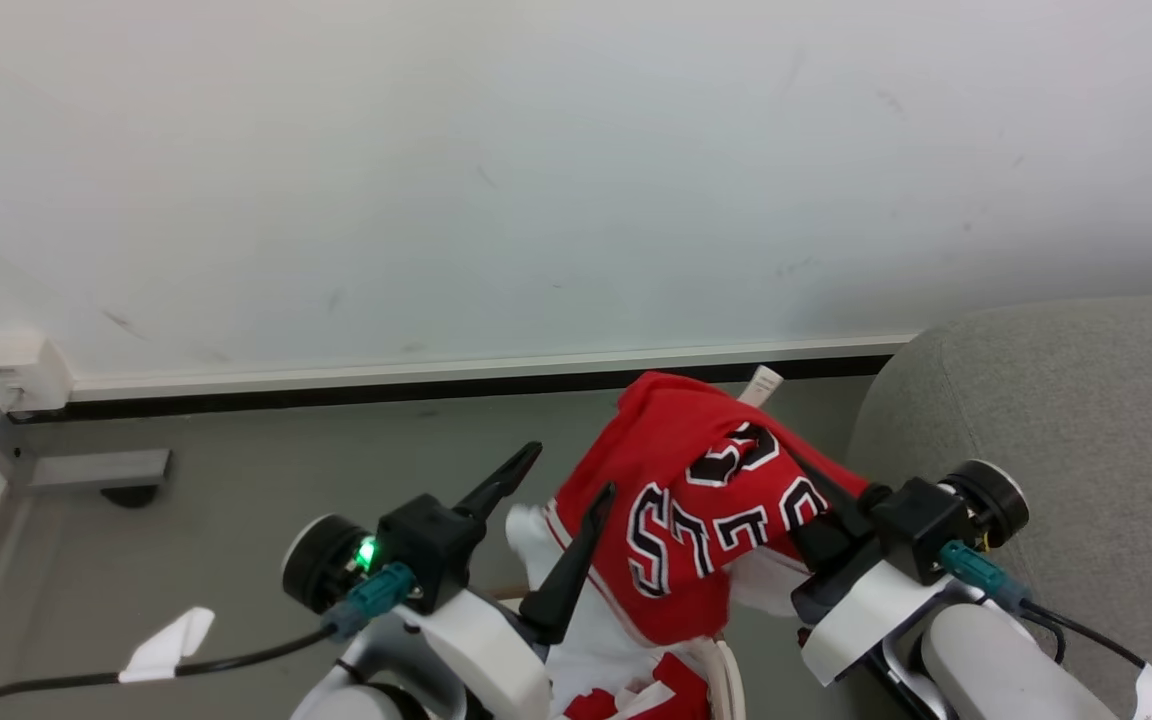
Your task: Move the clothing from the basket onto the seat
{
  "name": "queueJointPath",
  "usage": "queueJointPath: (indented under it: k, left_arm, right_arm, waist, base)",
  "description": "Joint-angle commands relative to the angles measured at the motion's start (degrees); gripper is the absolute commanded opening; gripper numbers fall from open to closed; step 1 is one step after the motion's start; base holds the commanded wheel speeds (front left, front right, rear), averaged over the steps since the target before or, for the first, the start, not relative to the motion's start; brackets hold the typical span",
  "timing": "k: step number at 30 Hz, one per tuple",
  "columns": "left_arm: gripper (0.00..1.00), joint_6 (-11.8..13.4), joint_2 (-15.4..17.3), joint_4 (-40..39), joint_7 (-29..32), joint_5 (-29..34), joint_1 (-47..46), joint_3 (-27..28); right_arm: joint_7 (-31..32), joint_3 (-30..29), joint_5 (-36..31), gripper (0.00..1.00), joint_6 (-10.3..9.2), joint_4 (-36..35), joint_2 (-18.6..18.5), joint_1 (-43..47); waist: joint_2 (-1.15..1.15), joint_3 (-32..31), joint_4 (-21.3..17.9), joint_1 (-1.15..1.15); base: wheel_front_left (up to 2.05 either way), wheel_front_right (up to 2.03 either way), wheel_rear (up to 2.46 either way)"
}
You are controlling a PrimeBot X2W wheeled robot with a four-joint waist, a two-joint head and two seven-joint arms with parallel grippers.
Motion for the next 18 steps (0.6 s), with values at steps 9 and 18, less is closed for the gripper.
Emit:
queueJointPath:
  k: [9,18]
  left_arm:
    - [1.00,0.3,-0.4,4.7,-4.2,1.3,1.4,-1.6]
    - [1.00,0.1,-0.8,7.0,-6.1,0.9,0.0,-2.3]
  right_arm:
    - [0.0,-4.2,-1.5,0.00,-0.14,-1.9,-1.8,1.0]
    - [0.0,-6.3,-2.5,0.00,-0.14,-3.0,-3.0,0.7]
  waist:
    - [0.00,1.4,-5.2,0.00]
    - [0.00,2.8,-12.4,0.00]
  base:
    - [0.00,0.00,0.00]
    - [0.00,0.00,0.00]
